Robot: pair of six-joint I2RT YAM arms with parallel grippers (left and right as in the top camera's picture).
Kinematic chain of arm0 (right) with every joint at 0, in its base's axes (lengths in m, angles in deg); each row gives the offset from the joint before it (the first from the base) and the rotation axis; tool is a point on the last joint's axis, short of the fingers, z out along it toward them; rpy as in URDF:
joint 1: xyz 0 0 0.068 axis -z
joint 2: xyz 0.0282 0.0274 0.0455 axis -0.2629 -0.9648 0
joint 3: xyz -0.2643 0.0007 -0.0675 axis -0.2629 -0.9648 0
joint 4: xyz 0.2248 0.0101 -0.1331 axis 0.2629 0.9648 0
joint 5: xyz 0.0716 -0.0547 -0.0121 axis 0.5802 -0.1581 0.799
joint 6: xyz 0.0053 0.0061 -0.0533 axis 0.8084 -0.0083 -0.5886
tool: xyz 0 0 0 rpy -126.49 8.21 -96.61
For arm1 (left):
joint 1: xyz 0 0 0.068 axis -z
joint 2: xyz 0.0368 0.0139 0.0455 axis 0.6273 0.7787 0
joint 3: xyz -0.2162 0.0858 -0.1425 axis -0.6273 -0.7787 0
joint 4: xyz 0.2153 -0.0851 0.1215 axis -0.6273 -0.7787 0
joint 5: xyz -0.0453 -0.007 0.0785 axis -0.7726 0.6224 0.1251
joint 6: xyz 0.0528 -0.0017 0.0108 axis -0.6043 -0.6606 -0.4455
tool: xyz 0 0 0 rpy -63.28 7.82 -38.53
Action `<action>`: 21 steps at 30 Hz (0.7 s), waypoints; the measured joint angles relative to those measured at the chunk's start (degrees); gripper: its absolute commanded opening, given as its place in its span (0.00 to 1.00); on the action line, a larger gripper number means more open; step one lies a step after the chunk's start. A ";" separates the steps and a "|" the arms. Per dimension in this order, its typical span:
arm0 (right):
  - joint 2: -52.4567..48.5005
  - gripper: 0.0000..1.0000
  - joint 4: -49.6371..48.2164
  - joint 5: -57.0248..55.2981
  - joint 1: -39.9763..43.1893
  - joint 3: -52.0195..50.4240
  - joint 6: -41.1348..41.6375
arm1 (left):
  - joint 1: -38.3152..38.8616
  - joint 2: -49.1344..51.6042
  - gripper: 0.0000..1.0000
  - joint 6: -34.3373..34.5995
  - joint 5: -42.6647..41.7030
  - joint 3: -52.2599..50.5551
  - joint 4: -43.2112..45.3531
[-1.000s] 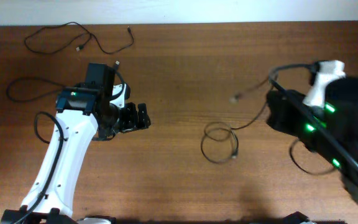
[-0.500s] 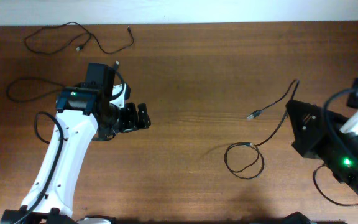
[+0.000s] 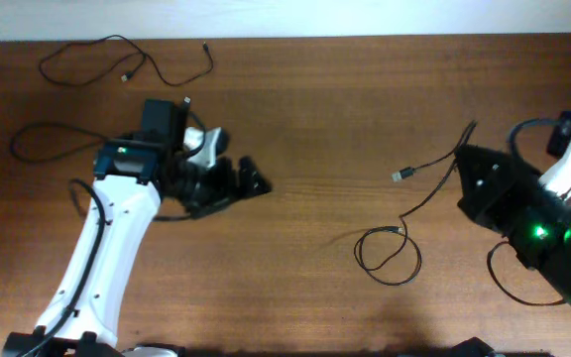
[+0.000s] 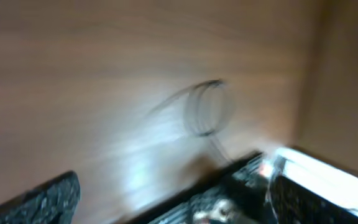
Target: Untangle cables
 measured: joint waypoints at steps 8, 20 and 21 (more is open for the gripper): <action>-1.44 0.04 -6.71 -4.37 0.00 0.00 6.69 | 17.73 1.46 0.92 22.97 0.59 0.00 6.84; -1.64 0.04 -16.98 -6.32 0.00 0.00 7.89 | 31.15 5.35 0.63 61.70 5.60 -0.02 23.15; -1.64 0.04 -18.14 -6.34 0.00 0.00 7.91 | 32.15 5.51 0.58 65.70 5.70 -0.02 23.28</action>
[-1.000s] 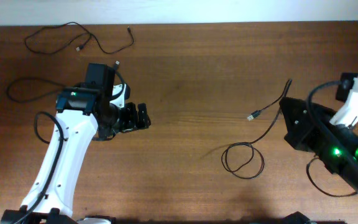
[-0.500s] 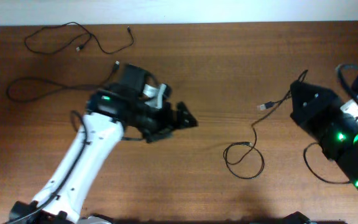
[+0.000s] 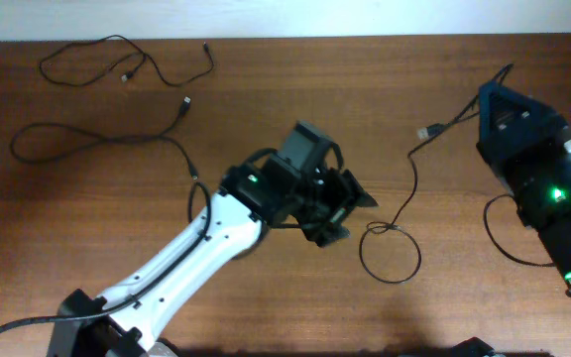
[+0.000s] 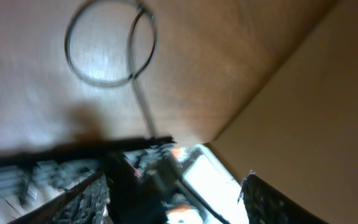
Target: Untangle cables
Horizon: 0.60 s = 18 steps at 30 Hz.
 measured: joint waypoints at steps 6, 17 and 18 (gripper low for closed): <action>0.00 0.04 -3.19 -0.15 0.00 0.00 0.02 | 4.33 0.39 0.64 14.58 -0.20 0.00 6.29; 0.00 0.04 -3.65 -0.13 0.00 0.00 0.24 | 5.03 0.46 0.56 21.99 -1.95 0.00 12.22; 0.00 0.04 -3.65 -0.13 0.00 0.00 0.39 | 5.03 0.46 0.53 23.23 -1.49 0.00 12.22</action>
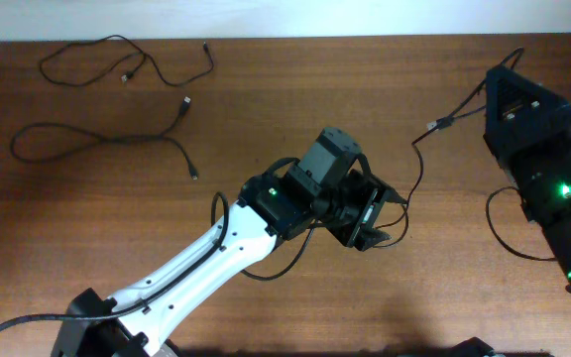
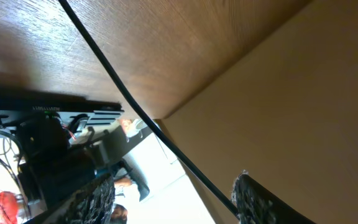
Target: Untangle cables
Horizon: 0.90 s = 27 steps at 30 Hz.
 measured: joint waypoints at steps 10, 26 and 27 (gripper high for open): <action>0.00 0.04 -1.51 1.55 0.00 0.00 1.99 | 0.00 0.11 0.57 5.77 1.49 0.00 3.08; 0.00 0.04 -1.81 7.43 0.00 0.00 4.09 | -1.05 0.11 0.28 6.40 2.08 0.00 5.95; 0.00 0.04 -1.75 7.50 0.00 0.00 4.07 | -1.09 0.11 0.22 6.32 2.10 0.00 5.95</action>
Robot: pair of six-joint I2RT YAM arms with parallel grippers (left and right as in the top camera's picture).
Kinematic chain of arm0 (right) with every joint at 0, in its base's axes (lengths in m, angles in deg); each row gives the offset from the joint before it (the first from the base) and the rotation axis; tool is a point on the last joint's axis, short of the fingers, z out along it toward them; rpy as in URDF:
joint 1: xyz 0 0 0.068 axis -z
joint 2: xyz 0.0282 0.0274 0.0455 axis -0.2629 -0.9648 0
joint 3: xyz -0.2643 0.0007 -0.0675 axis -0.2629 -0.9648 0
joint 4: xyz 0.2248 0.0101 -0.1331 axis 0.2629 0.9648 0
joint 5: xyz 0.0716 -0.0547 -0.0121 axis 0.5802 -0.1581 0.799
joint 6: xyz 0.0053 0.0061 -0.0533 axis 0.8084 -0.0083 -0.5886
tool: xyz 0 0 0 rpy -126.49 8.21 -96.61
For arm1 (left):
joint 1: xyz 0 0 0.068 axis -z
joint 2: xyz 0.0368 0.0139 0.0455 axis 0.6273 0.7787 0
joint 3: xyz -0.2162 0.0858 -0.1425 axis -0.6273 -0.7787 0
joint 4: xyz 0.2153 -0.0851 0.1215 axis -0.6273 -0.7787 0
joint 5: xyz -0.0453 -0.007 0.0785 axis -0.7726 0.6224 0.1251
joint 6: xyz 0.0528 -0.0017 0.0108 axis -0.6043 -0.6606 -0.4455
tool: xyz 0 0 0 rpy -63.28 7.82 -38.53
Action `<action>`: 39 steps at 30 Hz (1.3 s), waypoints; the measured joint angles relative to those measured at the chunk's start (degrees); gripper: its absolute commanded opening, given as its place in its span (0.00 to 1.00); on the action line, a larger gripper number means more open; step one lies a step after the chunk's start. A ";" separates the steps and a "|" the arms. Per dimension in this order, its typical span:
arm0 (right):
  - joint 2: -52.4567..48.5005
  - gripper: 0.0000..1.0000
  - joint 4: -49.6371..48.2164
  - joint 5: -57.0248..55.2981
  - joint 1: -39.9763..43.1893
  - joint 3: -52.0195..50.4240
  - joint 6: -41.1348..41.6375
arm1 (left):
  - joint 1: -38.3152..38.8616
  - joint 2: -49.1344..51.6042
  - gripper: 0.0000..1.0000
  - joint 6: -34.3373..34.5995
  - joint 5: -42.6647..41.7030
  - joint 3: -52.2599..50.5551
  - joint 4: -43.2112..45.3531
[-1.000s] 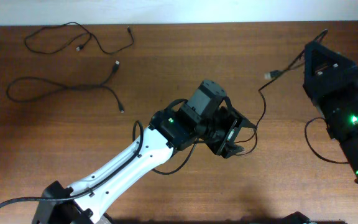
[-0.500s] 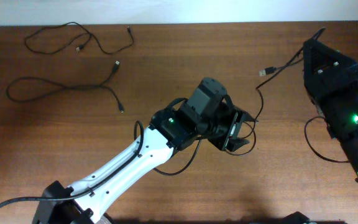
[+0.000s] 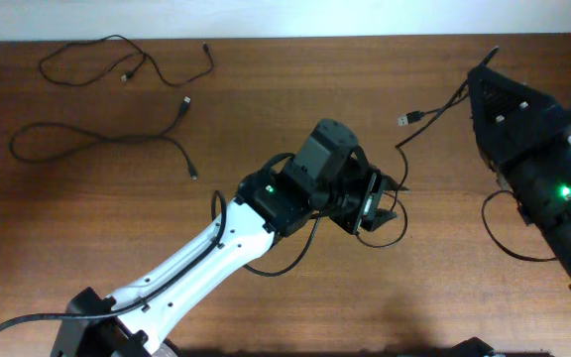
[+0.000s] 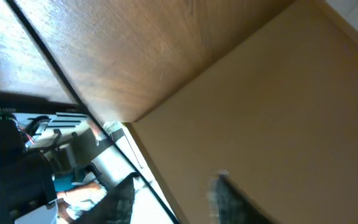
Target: Untangle cables
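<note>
A thin black cable [image 3: 434, 107] with a USB plug [image 3: 404, 119] runs from my right gripper [image 3: 476, 81] at the right down to the table middle, where its loop [image 3: 390, 238] lies. The right gripper's jaws are hidden under its black body; the cable leads straight into them. My left gripper [image 3: 378, 203] sits at the loop's top. In the left wrist view the cable [image 4: 48, 55] passes diagonally between the left gripper's [image 4: 176, 177] blurred fingers [image 4: 122, 199], which stand apart around it.
Two other black cables lie apart at the far left: one [image 3: 117, 59] along the back edge, one [image 3: 97, 139] just below it. The right arm's own lead [image 3: 499, 243] curls on the table at the right. The table's far edge shows in the left wrist view.
The left gripper's fingers stand closer together around the cable than before. The USB plug has shifted left and slightly back as the right gripper moved a little left.
The left arm was at the left, by the separated cables, while the right gripper had the last cable low on the right. Then the left arm was mid-table near the loop, the right gripper further back. Now the left fingers straddle the cable above the loop.
</note>
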 measured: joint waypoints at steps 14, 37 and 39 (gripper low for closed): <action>0.00 0.04 0.87 0.35 0.00 0.00 0.22 | -0.07 0.00 0.64 0.42 0.44 0.00 0.04; -1.42 0.08 4.63 1.07 0.00 0.00 2.99 | -0.24 0.00 0.00 -1.46 1.66 0.00 -2.29; -1.33 0.11 8.76 -2.19 0.00 0.02 2.91 | -0.66 0.00 0.00 -6.12 5.62 0.04 -5.92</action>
